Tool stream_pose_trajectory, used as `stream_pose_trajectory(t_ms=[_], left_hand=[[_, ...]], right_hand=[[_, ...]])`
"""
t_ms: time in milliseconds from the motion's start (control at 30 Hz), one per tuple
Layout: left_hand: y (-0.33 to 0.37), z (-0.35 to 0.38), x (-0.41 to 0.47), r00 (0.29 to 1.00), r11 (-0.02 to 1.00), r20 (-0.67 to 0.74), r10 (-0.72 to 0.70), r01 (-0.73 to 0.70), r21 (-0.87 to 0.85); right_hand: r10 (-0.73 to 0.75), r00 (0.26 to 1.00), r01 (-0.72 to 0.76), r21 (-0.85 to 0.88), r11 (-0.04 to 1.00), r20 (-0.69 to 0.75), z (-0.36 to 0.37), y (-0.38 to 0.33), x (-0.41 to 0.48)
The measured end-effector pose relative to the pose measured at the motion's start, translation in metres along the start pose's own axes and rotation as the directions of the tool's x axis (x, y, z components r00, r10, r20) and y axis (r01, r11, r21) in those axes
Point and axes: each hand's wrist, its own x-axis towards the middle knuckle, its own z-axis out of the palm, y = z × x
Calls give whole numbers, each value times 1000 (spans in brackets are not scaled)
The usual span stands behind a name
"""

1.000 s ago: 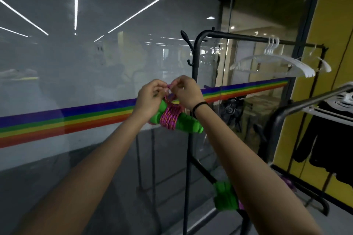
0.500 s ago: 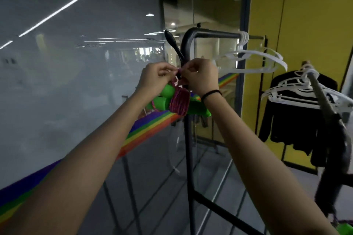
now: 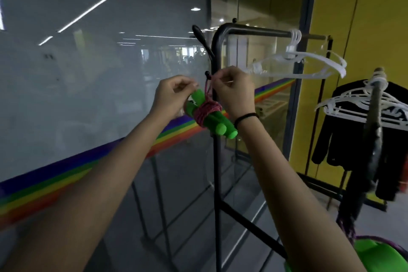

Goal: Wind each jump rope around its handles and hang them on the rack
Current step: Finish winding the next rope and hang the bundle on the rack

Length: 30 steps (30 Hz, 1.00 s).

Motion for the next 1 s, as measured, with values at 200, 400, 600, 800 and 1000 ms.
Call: stream_pose_trajectory(t_ms=[200,400,600,800,1000], left_hand=[[58,-14,-125,976,986,-142,-165,168,9],[140,-28,-298,865,947,-410,-288,321,13],[231,-50,-477,687,812,-588,-427,578,87],[320,-79,-623,572,767,-706,-417,638,64],[396,-106,-785,520,723,-745,-418,687,74]], right_hand=[[-34,966,-35,262,964,254,-30,-32,-82],[-88,766,-242,412,878,637,-100,-67,-206],[-184,423,-396,364,843,887,-164,-141,-329],[-296,150,-418,332,846,943,-223,-220,-439],[-295,2,-428,268,863,955,-286,-284,-591]])
